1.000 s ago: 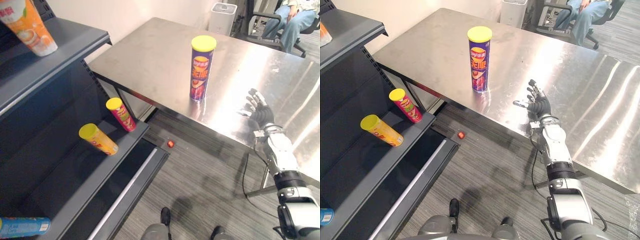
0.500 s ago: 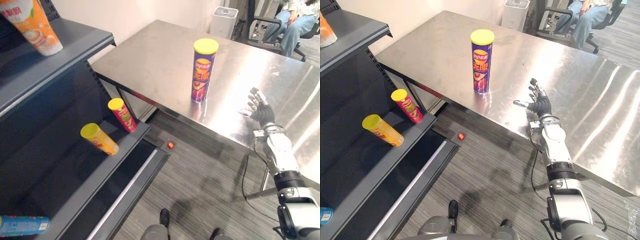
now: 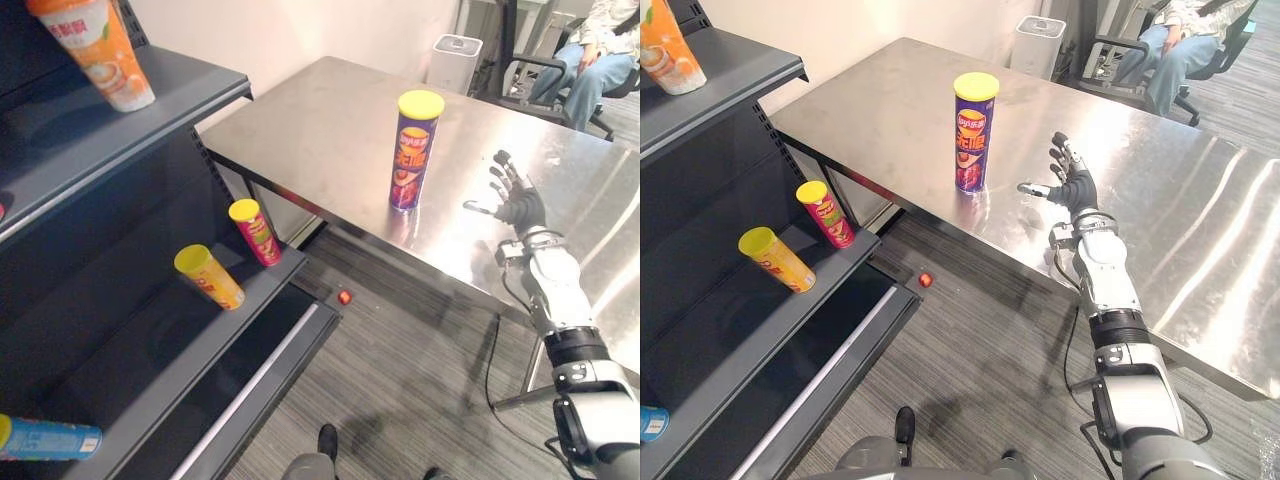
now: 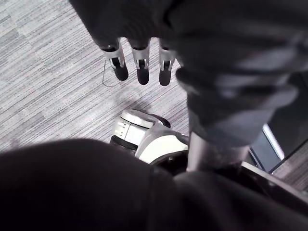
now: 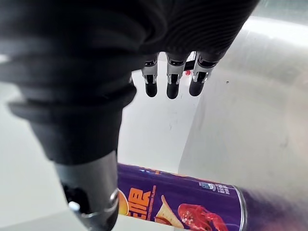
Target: Put the gum and the chips on the shelf.
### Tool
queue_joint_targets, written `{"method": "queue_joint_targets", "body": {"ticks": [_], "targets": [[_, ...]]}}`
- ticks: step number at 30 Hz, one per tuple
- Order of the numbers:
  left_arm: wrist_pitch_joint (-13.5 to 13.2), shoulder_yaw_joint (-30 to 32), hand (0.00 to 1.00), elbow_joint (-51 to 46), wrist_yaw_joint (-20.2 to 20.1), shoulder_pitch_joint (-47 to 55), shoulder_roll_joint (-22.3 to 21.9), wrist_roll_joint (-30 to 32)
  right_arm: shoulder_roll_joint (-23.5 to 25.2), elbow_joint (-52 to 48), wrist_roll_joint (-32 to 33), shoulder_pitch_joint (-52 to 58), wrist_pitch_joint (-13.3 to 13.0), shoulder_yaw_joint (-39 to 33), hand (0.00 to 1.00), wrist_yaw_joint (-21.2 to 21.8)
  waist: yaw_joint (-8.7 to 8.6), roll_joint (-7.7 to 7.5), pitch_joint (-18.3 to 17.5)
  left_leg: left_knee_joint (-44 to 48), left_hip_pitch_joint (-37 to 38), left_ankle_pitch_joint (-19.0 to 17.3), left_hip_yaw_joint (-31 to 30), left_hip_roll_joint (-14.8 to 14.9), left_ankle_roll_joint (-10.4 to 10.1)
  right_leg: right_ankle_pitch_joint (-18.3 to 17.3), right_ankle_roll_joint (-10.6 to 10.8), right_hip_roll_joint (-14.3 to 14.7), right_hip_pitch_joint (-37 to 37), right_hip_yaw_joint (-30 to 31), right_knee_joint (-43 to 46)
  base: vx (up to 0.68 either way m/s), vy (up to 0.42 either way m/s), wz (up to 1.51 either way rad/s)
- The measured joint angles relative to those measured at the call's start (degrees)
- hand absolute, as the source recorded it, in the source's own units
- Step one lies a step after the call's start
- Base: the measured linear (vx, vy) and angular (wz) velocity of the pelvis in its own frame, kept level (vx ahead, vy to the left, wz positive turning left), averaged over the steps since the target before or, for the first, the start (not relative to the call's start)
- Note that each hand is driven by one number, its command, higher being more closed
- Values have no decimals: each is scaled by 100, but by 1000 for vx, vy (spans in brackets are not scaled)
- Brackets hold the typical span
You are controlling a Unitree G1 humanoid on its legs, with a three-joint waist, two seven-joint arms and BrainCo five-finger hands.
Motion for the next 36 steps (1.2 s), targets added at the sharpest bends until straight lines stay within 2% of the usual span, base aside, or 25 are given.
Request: {"method": "queue_joint_targets", "body": {"ticks": [5,9,22,27,36], "targets": [[-4,-3,0,11,-6,0,0,0,-27,138,6,-186,1,66,0,27,-6,-3,0,0,-59,41,-117,-11,0,0,0,2,13,-117,-2,9,-5,11],[-9,0,0,-8,-2,-9,-1,-4,-85,399,11,-393,30,151,0,-37,93,-14,5,1,-104,84,-212,-11,-12,0,0,14,37,-216,0,0,-9,13],[-13,3,0,-53,8,-17,4,-3,-241,698,55,-691,77,161,0,-296,242,-30,18,1,-197,170,-442,-74,38,-15,-11,-38,63,-412,79,-16,4,9],[-15,-1,0,-106,5,-42,5,-3,-268,869,64,-957,83,162,0,-418,260,-47,144,5,-265,210,-456,-88,89,-16,-11,-98,-29,-390,189,-5,6,3],[-13,-6,0,-230,-42,-146,46,-4,-705,870,72,-1285,92,162,0,-534,346,-78,401,34,-403,299,-462,-79,114,-113,-69,-164,-273,-71,482,-30,5,4]]}}
